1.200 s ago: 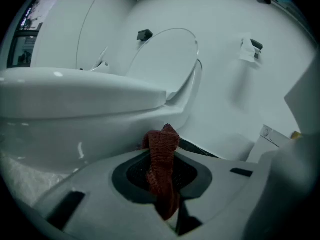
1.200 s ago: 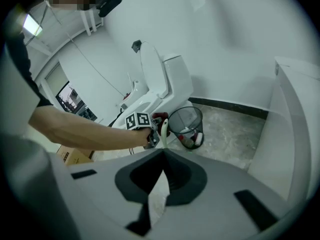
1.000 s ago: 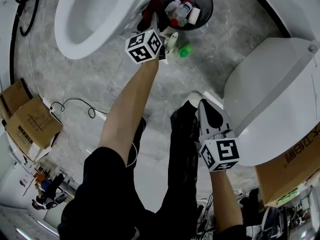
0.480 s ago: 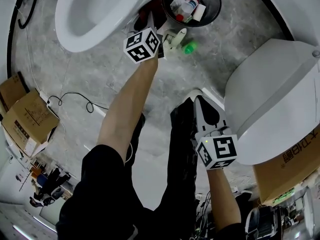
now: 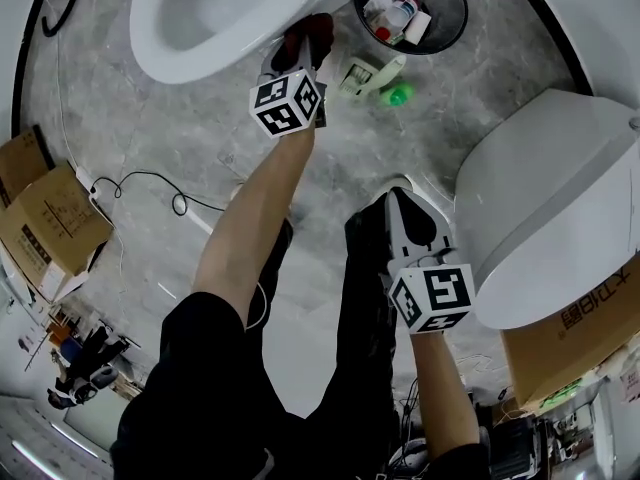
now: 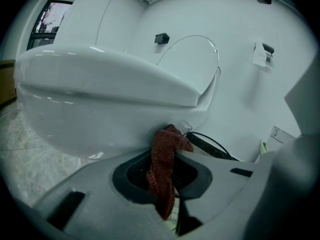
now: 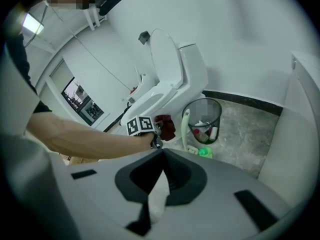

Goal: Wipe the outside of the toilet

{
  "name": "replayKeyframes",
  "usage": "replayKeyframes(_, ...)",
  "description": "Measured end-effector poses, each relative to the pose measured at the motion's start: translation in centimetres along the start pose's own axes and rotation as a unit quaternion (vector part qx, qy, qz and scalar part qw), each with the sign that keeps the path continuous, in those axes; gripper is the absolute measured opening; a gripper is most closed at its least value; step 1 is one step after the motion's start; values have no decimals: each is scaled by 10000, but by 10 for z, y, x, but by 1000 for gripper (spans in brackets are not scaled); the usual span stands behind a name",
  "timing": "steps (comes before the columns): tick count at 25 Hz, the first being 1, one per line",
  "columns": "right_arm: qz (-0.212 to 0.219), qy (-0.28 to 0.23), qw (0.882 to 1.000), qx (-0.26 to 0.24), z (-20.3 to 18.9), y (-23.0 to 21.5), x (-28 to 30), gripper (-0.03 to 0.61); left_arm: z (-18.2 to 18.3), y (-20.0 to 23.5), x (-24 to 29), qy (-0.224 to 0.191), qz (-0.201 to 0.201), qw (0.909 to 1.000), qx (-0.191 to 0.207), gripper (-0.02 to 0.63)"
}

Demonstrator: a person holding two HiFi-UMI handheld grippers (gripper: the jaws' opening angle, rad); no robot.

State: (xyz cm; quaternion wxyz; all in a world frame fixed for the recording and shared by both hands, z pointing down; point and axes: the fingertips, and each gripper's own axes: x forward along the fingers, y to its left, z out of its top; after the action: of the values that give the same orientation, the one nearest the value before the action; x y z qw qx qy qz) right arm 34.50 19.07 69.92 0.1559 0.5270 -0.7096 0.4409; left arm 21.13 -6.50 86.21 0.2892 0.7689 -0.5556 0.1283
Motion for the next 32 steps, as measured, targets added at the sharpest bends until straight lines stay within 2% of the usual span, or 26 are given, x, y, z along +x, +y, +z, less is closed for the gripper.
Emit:
replayKeyframes(10,100,73,9998,-125,-7,46,12,2,-8,68,-52,169,139,9996,188,60)
replayKeyframes(17,110,141,9996,-220,-14,80,22,2,-5,112,-80,274,95,9987,415,61)
replayKeyframes(21,122,171,9993,-307,-12,101,30,2,-1,149,-98,344,245,9983,410,60)
replayKeyframes(25,152,167,9989,-402,-9,127,41,2,12,191,-114,363,359,9974,502,60)
replayKeyframes(28,153,184,9987,-455,-8,150,46,2,24,235,-139,319,603,9964,500,60)
replayKeyframes(30,128,179,9985,-497,-5,166,48,2,33,262,-158,364,655,9948,691,60)
replayKeyframes(32,101,151,9980,-599,2,179,50,2,48,277,-175,357,533,9935,937,60)
